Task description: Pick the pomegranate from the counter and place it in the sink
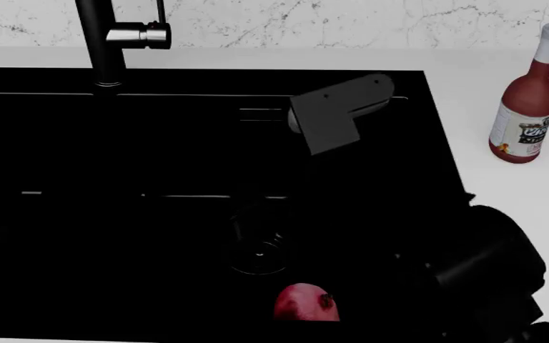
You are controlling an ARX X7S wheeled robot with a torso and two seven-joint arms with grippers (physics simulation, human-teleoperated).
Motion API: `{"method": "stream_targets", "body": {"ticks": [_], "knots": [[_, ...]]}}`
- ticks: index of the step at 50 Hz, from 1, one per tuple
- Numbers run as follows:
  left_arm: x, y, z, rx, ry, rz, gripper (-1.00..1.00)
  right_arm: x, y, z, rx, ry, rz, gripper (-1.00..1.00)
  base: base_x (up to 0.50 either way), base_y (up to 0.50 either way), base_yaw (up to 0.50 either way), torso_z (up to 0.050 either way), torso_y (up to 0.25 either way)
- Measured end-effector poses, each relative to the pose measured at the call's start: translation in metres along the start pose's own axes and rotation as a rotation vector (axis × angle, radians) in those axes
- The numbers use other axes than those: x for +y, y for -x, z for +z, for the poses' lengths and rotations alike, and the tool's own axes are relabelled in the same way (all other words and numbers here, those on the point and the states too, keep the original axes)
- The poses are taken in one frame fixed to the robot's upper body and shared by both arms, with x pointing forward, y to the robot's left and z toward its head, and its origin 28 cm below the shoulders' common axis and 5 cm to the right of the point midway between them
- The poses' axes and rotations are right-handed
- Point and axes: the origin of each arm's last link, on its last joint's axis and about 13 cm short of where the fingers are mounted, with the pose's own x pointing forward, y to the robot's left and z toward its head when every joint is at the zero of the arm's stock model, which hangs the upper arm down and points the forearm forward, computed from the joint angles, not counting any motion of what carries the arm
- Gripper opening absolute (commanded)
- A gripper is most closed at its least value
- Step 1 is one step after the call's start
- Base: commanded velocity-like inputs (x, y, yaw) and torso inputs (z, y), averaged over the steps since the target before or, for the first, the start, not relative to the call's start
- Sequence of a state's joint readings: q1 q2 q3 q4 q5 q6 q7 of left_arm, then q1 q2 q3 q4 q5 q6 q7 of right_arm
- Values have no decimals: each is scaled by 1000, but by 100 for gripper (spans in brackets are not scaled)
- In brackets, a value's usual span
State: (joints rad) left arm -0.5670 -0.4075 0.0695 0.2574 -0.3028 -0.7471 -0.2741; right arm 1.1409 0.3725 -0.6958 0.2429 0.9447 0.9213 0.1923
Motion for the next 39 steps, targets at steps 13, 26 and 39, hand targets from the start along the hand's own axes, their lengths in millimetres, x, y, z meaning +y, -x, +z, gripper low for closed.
{"method": "stream_targets", "body": {"ticks": [13, 26, 39], "knots": [[0, 1, 0, -1, 0, -2, 100, 0, 36, 5, -108, -17, -31, 100, 0, 0, 0, 0, 0], [0, 0, 1, -1, -2, -2, 100, 1, 73, 1, -185, -31, -69, 100, 0, 0, 0, 0, 0], [1, 0, 1, -1, -3, -2, 100, 3, 108, -6, -249, -46, -116, 100, 0, 0, 0, 0, 0]]}}
